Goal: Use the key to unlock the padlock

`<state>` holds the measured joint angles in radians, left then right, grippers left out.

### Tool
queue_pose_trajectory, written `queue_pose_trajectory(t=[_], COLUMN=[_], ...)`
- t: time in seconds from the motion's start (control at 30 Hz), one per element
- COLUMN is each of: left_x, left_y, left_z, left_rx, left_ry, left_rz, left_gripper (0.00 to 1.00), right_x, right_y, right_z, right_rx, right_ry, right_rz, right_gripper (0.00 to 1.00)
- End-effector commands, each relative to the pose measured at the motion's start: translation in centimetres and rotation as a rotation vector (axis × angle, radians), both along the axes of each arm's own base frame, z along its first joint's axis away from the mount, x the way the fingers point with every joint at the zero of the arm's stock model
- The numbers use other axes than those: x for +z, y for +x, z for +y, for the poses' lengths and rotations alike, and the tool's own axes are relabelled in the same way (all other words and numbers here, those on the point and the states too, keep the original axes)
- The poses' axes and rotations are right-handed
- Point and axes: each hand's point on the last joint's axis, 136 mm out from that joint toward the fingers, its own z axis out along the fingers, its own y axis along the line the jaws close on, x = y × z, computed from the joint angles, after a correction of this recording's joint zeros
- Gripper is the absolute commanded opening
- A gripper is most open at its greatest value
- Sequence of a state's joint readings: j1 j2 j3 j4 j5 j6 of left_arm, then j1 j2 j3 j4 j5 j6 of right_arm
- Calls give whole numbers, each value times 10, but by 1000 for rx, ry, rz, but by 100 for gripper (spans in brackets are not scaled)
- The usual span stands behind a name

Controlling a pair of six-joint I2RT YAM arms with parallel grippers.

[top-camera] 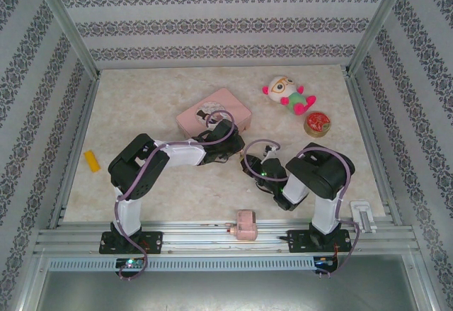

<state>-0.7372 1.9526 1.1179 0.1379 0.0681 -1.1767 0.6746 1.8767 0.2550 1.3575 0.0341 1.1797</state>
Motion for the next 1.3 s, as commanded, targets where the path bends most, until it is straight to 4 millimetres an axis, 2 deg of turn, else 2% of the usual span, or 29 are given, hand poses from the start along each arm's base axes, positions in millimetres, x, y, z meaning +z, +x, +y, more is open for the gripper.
queue_pose_trajectory(t=[0.0, 0.2, 0.77, 1.27], left_x=[-18, -17, -8, -3], left_y=[-24, -24, -19, -16], left_z=[-9, -7, 2, 2], left_rx=[-63, -60, -34, -33], left_ry=[-51, -48, -44, -53], left_rz=[113, 110, 82, 66], left_gripper=[0, 0, 0, 0], right_x=[14, 14, -5, -5], right_y=[12, 14, 7, 11], right_z=[3, -2, -20, -17], right_rx=[5, 18, -5, 13], right_ry=[46, 57, 43, 43], right_rz=[-35, -23, 42, 37], right_gripper=[0, 0, 0, 0])
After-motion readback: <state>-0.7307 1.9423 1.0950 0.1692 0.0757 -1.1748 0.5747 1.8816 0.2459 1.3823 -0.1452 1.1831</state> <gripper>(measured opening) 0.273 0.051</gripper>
